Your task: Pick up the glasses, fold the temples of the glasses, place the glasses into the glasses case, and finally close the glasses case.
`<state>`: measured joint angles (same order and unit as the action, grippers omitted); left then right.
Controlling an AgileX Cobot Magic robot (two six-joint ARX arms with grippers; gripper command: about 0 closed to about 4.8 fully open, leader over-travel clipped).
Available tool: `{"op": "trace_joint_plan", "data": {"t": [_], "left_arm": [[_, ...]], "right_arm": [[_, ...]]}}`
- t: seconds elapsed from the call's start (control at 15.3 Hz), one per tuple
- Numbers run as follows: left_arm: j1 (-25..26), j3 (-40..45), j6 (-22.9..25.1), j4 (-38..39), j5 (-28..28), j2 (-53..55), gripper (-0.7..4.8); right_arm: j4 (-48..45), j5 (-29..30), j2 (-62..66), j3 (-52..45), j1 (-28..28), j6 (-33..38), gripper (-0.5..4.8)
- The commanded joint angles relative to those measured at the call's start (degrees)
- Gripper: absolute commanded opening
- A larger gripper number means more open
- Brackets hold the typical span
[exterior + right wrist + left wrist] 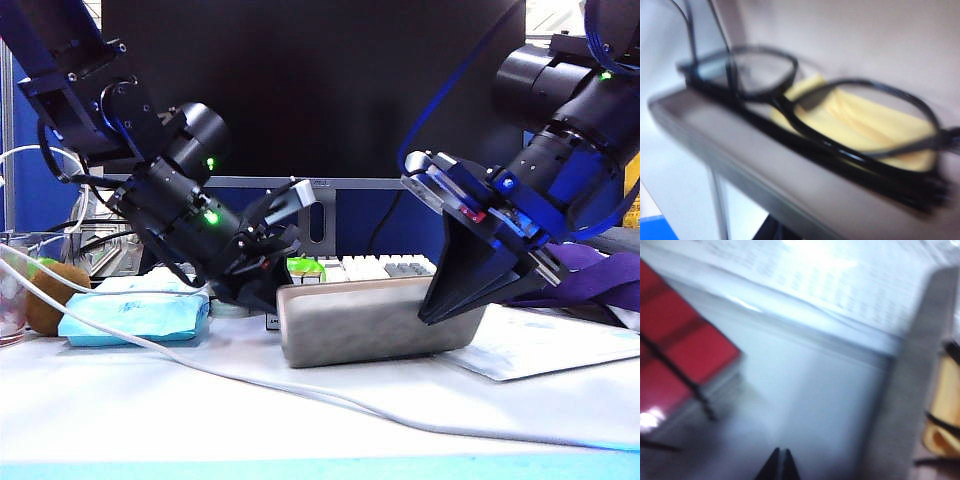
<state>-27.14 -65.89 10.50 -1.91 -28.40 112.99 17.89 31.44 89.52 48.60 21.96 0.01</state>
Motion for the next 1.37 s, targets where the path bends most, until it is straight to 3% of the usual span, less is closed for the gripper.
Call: {"op": "trace_joint_plan", "data": {"t": [0.07,0.52,0.72,1.37], "left_arm": [[-0.35,-0.11,0.07,-0.13,-5.18,0.2,-0.07],[-0.37,-0.11,-0.02,-1.57,-12.0,0.17,-0.07],[-0.42,-0.11,-0.02,-4.15,-17.51,0.17,-0.07],[-2.89,-0.11,-1.55,-8.09,-22.01,0.15,-0.07]], "right_arm": [[-1.7,0.17,-0.22,0.17,0.02,-0.02,-0.06],[-1.88,-4.72,-0.17,0.17,0.02,0.02,-0.06],[-1.92,-4.79,-0.17,0.17,0.02,-0.02,-0.06],[-3.85,-9.35,-0.17,0.2,-0.07,-0.07,-0.06]]}}
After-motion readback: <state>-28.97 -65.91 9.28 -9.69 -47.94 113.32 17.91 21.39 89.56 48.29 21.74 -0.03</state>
